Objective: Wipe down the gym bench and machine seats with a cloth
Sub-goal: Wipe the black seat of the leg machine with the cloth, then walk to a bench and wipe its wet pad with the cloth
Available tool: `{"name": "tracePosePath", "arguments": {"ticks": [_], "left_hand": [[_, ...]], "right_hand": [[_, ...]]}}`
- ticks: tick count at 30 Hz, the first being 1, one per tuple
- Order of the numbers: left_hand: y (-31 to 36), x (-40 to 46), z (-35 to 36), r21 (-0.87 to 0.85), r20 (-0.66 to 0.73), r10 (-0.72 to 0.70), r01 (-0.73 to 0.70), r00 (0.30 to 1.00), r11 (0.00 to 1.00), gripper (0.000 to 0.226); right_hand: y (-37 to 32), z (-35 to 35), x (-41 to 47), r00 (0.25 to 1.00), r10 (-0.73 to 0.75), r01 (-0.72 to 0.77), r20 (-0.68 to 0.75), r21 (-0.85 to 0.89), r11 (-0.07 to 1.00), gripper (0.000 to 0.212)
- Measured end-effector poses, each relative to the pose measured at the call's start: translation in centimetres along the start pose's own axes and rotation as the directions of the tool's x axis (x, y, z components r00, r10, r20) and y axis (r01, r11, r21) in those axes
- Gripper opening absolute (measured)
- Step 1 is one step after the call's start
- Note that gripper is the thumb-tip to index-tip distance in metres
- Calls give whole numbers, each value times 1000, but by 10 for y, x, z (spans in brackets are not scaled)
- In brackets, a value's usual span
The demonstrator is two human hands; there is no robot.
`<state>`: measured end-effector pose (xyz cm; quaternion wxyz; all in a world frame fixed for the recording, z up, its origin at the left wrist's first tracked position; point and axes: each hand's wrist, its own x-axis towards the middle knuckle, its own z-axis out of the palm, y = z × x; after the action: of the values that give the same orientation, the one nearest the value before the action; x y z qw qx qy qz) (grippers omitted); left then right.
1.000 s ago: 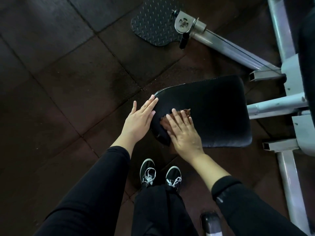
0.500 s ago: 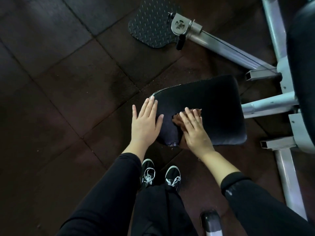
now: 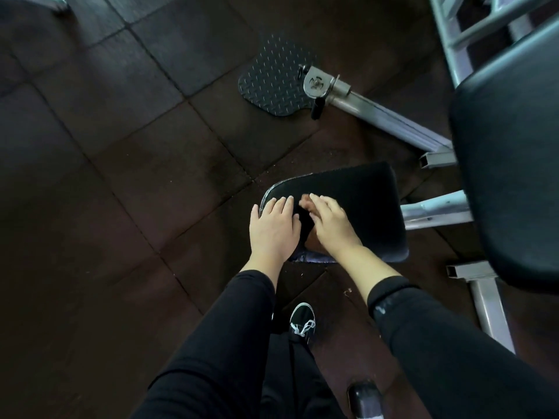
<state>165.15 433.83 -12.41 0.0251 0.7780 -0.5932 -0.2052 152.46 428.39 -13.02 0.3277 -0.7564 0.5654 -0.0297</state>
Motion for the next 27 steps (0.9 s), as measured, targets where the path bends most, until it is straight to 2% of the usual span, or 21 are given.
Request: {"name": "tracePosePath", "arguments": {"ticks": [6, 12, 20, 27], "left_hand": [[22, -46, -71, -19, -51, -4, 3, 999, 1000, 45], [33, -91, -126, -33, -101, -58, 55, 993, 998, 41], [27, -134, -185, -9, -114, -199, 199, 973, 980, 45], [-4, -171, -215, -74, -177, -381, 374, 908, 925, 45]], "right_hand": [[-41, -52, -45, 999, -12, 10, 45, 46, 999, 43], [-89, -103, -76, 996, -74, 77, 49, -56, 995, 41], [-146, -129, -102, 973, -202, 213, 113, -90, 973, 41], [-205, -124, -115, 922, -332, 355, 202, -92, 930, 41]]}}
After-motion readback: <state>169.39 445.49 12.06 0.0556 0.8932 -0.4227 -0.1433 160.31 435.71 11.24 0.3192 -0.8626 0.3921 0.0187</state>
